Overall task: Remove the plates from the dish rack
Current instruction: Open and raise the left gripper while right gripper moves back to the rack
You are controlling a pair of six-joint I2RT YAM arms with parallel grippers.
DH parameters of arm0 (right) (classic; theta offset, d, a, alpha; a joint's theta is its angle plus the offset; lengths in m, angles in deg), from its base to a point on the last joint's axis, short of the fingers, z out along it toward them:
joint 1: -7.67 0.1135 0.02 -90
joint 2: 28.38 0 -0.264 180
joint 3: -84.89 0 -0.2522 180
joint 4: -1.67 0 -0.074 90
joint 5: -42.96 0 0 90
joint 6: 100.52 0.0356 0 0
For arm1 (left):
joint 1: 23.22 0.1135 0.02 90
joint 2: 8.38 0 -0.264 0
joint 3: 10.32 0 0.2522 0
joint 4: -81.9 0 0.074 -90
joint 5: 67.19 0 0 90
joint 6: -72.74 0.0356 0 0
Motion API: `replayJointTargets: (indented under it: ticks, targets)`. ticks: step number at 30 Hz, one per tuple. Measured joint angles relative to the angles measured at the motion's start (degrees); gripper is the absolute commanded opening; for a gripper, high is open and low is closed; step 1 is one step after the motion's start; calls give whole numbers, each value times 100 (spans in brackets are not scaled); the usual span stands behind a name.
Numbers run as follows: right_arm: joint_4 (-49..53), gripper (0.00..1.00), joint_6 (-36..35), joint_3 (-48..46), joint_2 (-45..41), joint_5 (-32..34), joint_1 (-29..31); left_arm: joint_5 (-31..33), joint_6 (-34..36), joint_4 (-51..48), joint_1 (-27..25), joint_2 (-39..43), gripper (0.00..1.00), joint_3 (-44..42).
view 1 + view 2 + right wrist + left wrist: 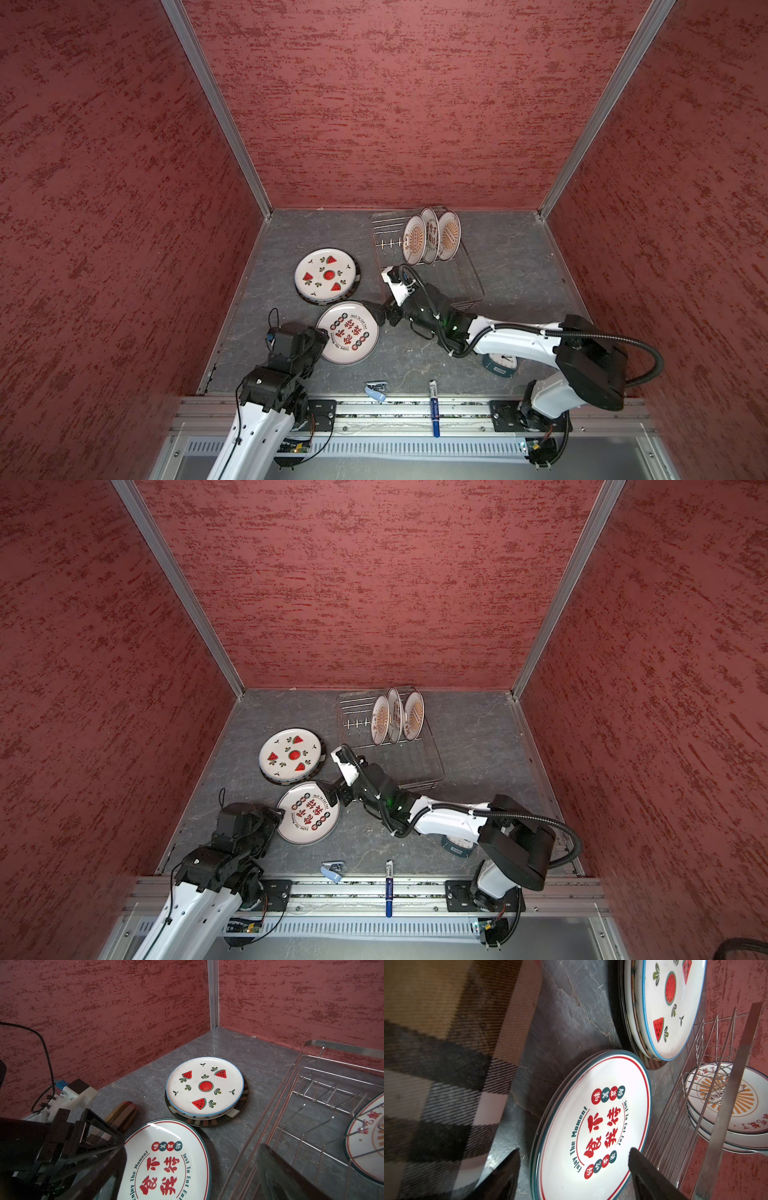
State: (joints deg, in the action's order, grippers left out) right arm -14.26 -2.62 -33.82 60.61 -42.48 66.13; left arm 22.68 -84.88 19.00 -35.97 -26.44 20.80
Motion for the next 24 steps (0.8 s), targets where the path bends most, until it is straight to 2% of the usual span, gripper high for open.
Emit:
replayJointTargets:
  ticks: [4,8,12,16,20,24]
  targets:
    - [144,99,125,107,-7,437,-2,136,111,-24,-11,70,83,136]
    - [402,99,332,273,-127,798,-87,588,295,-186,-24,278,85,643]
    - [789,99,546,525,-317,1226,-304,730,564,35,-39,678,100,743]
    - [824,99,520,485,-684,1394,-763,190,1084,1027,-44,925,99,363]
    - [863,96,542,507,-935,1097,-1707,-807,1598,2640,-46,876,99,-260]
    - [1311,89,645,901,-765,931,-2621,-1414,1954,3751,-101,452,99,-365]
